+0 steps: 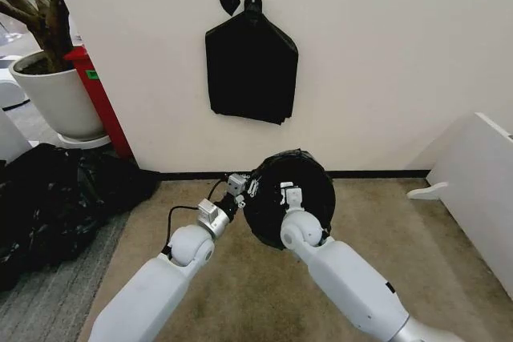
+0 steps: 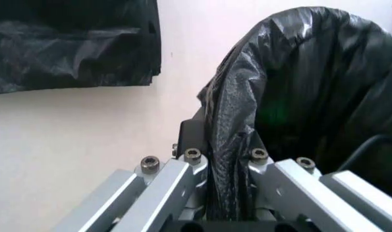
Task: Place the garbage bag over the trash bin.
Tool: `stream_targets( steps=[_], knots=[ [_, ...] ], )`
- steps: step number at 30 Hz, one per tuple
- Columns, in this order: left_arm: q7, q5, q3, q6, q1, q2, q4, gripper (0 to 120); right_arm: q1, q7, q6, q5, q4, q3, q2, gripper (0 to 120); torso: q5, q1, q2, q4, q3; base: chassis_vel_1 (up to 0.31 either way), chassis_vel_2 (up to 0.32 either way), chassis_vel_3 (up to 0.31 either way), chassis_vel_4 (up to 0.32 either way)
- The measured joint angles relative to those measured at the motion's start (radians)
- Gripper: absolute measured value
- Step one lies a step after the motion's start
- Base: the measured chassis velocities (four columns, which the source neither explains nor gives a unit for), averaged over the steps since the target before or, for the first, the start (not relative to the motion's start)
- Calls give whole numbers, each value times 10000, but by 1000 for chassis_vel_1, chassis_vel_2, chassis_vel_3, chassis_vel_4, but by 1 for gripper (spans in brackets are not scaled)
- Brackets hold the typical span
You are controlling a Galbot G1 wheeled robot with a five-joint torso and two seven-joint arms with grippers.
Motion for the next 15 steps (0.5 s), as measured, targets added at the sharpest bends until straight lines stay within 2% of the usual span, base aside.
stream_targets(
  steps=[9, 15],
  knots=[
    [40, -69, 3, 21, 36, 59, -87, 4, -10, 25, -160, -1259, -273, 164, -122, 0, 0, 0, 0, -1, 0, 0, 0, 0, 0],
    [44, -69, 6, 16, 2, 10, 55, 4, -109, -220, 362, -2398, 176, 170, -366, 0, 0, 0, 0, 0, 0, 0, 0, 0, 0]
  ],
)
